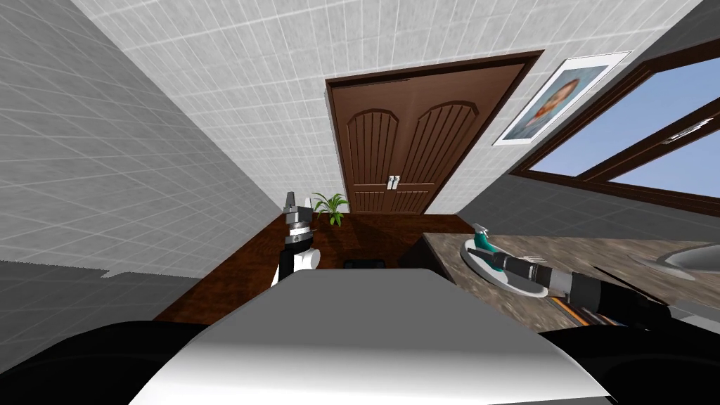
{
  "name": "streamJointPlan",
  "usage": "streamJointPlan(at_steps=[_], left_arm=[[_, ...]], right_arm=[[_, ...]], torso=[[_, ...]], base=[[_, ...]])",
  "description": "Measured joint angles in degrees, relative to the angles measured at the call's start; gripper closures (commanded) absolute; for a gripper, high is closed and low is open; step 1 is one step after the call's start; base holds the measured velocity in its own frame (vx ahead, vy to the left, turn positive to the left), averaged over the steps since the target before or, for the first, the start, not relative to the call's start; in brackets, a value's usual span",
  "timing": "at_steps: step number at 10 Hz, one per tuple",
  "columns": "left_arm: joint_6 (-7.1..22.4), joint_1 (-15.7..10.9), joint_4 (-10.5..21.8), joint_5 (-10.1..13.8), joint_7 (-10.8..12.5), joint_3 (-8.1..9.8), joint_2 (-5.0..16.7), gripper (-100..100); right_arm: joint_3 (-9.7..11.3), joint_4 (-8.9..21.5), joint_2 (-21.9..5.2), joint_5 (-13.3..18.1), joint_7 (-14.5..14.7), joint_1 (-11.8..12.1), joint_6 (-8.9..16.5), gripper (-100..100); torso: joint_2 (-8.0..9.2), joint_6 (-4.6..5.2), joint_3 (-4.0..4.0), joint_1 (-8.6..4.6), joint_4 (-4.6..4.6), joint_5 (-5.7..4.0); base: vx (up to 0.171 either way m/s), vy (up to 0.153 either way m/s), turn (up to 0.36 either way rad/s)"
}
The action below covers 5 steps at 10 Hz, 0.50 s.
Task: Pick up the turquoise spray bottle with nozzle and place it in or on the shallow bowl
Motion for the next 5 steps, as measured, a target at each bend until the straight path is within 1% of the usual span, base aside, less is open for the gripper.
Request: streamJointPlan(at_steps=[1, 2, 3, 4, 5], left_arm=[[0.0, 0.0, 0.0, 0.0, 0.0, 0.00, 0.0, 0], [0.0, 0.0, 0.0, 0.0, 0.0, 0.00, 0.0, 0], [0.0, 0.0, 0.0, 0.0, 0.0, 0.00, 0.0, 0], [0.0, 0.0, 0.0, 0.0, 0.0, -0.01, 0.0, 0], [0.0, 0.0, 0.0, 0.0, 0.0, 0.00, 0.0, 0]], right_arm=[[-1.1, 0.0, 0.3, 0.0, 0.0, 1.4, -0.1, -100], [-1.7, -0.2, 0.1, -0.1, -0.1, 3.0, 0.0, -100], [-2.3, -0.3, -0.1, -0.4, 0.0, 5.1, -0.2, -100], [-3.6, 1.0, 1.7, -0.1, 1.1, 6.5, -1.5, -100], [-5.4, 1.2, 3.4, -0.1, 2.1, 8.3, -3.0, -100]], torso=[[0.09, -0.01, 0.06, 0.02, 0.02, 0.01], [0.14, -0.01, 0.08, 0.03, 0.03, 0.02], [0.15, 0.00, 0.09, 0.04, 0.04, 0.02], [-0.11, -0.13, -0.04, -0.03, 0.00, -0.02], [-0.30, -0.13, -0.16, -0.12, -0.05, -0.04]], base=[[-0.010, 0.001, 0.004], [-0.006, 0.001, 0.001], [0.075, 0.002, 0.321], [0.103, -0.015, 0.199], [0.062, -0.020, -0.002]])
